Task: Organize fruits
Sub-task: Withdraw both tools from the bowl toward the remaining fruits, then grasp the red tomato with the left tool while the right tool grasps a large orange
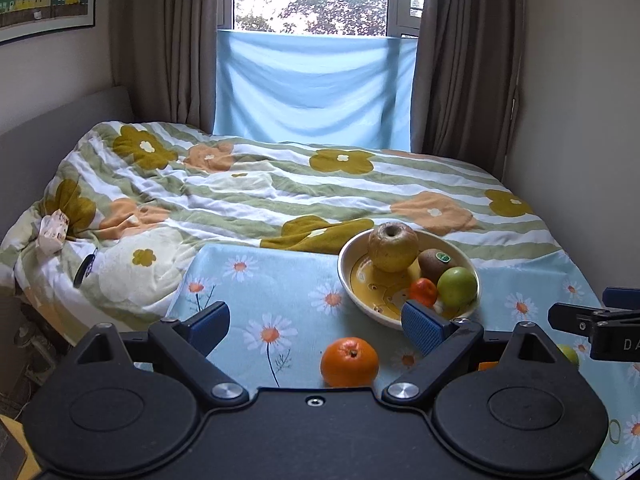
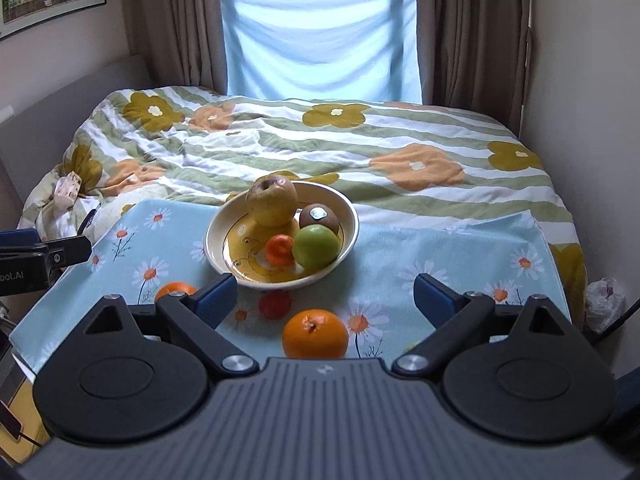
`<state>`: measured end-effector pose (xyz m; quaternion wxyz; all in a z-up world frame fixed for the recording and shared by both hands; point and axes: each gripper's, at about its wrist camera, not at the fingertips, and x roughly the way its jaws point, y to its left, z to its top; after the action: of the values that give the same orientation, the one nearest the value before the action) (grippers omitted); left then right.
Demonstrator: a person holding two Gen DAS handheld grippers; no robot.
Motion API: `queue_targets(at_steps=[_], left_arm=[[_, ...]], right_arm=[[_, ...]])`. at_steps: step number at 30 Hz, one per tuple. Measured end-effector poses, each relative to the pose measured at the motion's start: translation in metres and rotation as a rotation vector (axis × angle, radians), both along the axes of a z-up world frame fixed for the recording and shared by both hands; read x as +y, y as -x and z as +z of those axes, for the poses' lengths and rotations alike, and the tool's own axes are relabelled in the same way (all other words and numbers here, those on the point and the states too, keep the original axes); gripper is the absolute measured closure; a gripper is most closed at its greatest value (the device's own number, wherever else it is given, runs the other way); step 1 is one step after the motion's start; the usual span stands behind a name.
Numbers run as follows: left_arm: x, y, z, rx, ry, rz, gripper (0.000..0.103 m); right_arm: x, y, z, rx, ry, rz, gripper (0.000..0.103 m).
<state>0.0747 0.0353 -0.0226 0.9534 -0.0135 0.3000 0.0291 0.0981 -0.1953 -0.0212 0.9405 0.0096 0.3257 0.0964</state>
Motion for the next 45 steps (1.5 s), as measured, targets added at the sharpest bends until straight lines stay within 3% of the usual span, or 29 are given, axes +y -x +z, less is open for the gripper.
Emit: queue_targets(at_steps=[6, 12, 21, 27, 34, 42, 45], left_arm=[[-0.014, 0.021, -0.031, 0.025, -0.008, 0.035, 0.008], [-0.030, 0.031, -0.069, 0.072, -0.015, 0.007, 0.010], [-0.041, 0.031, -0.109, 0.115, -0.019, -0.026, 0.034], [-0.041, 0.028, -0.118, 0.118, -0.030, -0.019, 0.041], [-0.041, 0.021, -0.125, 0.153, -0.030, -0.028, 0.065], [-0.040, 0.021, -0.126, 0.161, -0.023, -0.037, 0.069], [-0.039, 0.020, -0.125, 0.161, -0.019, -0.038, 0.070]], right_arm=[[-0.006, 0.011, -0.033, -0.008, 0.000, 0.065, 0.000], [-0.004, 0.008, -0.062, -0.002, -0.014, 0.091, 0.000], [0.012, 0.003, -0.097, 0.003, -0.023, 0.093, 0.000], [0.019, -0.004, -0.110, 0.011, -0.017, 0.039, 0.000], [0.023, -0.013, -0.117, 0.054, -0.033, -0.010, 0.004], [0.027, -0.023, -0.119, 0.098, -0.002, -0.041, 0.006], [0.027, -0.030, -0.120, 0.128, -0.006, -0.053, 0.011]])
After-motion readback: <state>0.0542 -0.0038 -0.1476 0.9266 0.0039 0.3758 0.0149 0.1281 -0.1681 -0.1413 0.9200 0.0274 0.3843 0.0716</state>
